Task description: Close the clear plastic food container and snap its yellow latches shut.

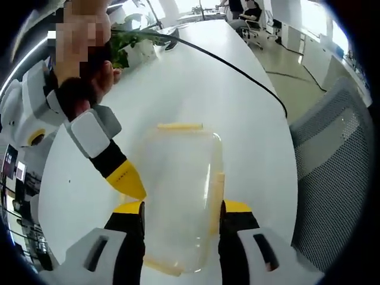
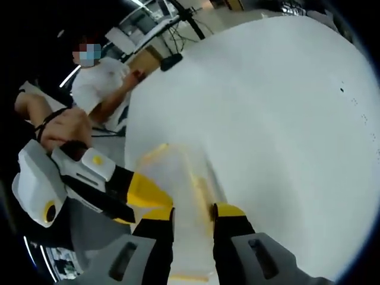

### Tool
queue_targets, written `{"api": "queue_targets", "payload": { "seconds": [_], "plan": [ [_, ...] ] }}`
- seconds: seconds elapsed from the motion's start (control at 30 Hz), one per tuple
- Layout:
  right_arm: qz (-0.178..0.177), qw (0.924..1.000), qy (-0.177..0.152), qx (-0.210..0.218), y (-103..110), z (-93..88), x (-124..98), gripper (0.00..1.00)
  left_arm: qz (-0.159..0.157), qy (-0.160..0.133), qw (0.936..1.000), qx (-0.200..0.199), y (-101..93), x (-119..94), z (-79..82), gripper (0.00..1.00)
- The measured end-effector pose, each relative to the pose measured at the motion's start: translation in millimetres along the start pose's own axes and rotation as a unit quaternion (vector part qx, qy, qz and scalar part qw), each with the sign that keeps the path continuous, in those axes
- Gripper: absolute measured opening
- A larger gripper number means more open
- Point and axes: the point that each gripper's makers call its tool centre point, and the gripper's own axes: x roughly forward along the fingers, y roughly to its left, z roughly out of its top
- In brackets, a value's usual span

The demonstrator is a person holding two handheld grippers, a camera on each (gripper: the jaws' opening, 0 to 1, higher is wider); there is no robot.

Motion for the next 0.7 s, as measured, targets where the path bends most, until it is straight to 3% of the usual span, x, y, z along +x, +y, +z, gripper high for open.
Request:
{"api": "queue_targets", "payload": {
  "seconds": [0.53,0.7],
  "plan": [
    [0.003,1.0000,0.001,-0.008,3.8,3.0,5.6,0.25,-0.007,-0.003,0.9998,0.016,0.2,-0.9,-3.5,0.50],
    [0.001,0.9996,0.006,-0.028,6.1,2.1,9.4,0.31,-0.008,-0.007,0.9997,0.023,2.2,-1.1,-4.3,0.51]
  ]
}}
